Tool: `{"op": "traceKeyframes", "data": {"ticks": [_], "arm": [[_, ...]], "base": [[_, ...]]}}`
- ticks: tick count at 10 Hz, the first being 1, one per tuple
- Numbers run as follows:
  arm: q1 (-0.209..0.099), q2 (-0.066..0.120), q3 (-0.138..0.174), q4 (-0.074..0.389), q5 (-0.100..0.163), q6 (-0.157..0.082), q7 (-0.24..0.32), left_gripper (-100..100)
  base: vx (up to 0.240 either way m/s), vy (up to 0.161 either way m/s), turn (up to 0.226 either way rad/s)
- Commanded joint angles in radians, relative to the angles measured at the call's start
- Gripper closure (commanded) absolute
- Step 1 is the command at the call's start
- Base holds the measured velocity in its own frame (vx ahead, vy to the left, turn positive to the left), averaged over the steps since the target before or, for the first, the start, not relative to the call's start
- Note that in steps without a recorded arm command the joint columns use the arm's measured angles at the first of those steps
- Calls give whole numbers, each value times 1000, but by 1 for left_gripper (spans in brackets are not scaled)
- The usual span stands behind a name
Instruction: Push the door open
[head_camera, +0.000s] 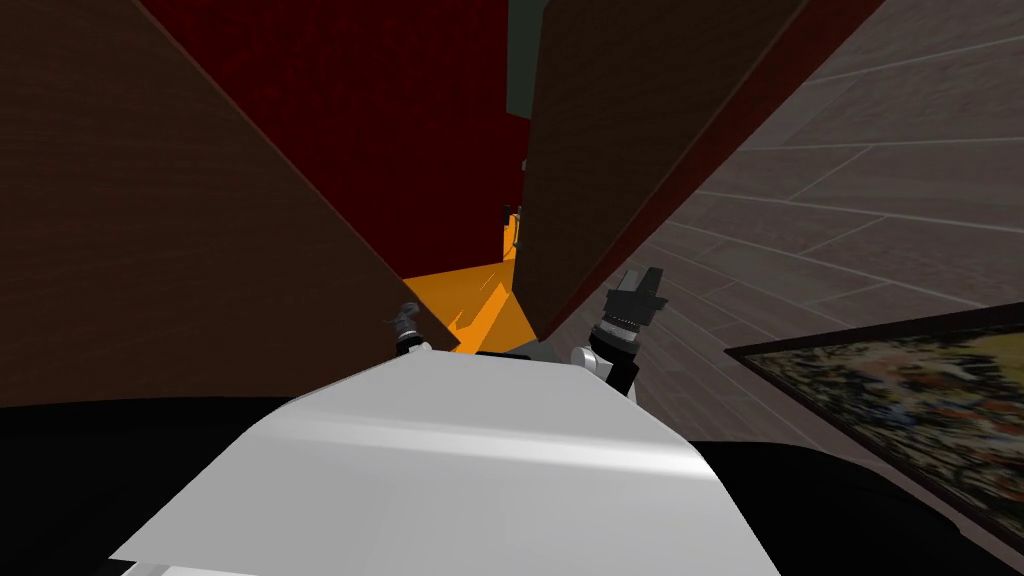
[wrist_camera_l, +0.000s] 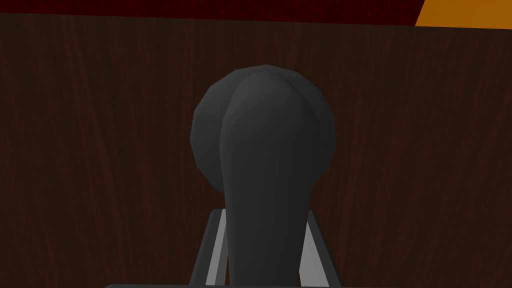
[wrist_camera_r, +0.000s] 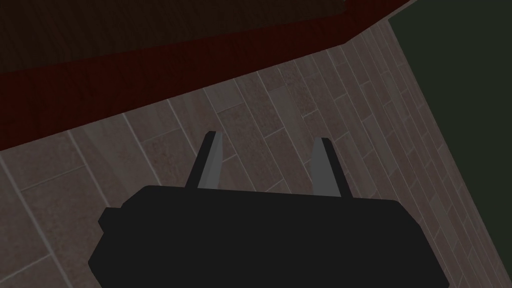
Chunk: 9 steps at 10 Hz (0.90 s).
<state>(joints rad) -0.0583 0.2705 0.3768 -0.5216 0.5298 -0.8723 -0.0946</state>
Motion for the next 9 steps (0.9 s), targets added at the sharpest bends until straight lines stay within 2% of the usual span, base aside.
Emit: {"op": "traceKeyframes", "data": {"ticks": [1, 4, 5, 6, 9], "arm": [[14, 1, 29, -20, 20, 4, -23, 100], [30, -6, 64, -38, 45, 11, -50, 100], [30, -6, 64, -38, 45, 11, -50, 100], [41, -11, 88, -51, 62, 15, -68, 100], [61, -19, 130, -74, 93, 23, -102, 100]], "base": [[145, 51, -41], [133, 50, -23], [93, 40, -8], [116, 52, -45], [171, 54, -28]]}}
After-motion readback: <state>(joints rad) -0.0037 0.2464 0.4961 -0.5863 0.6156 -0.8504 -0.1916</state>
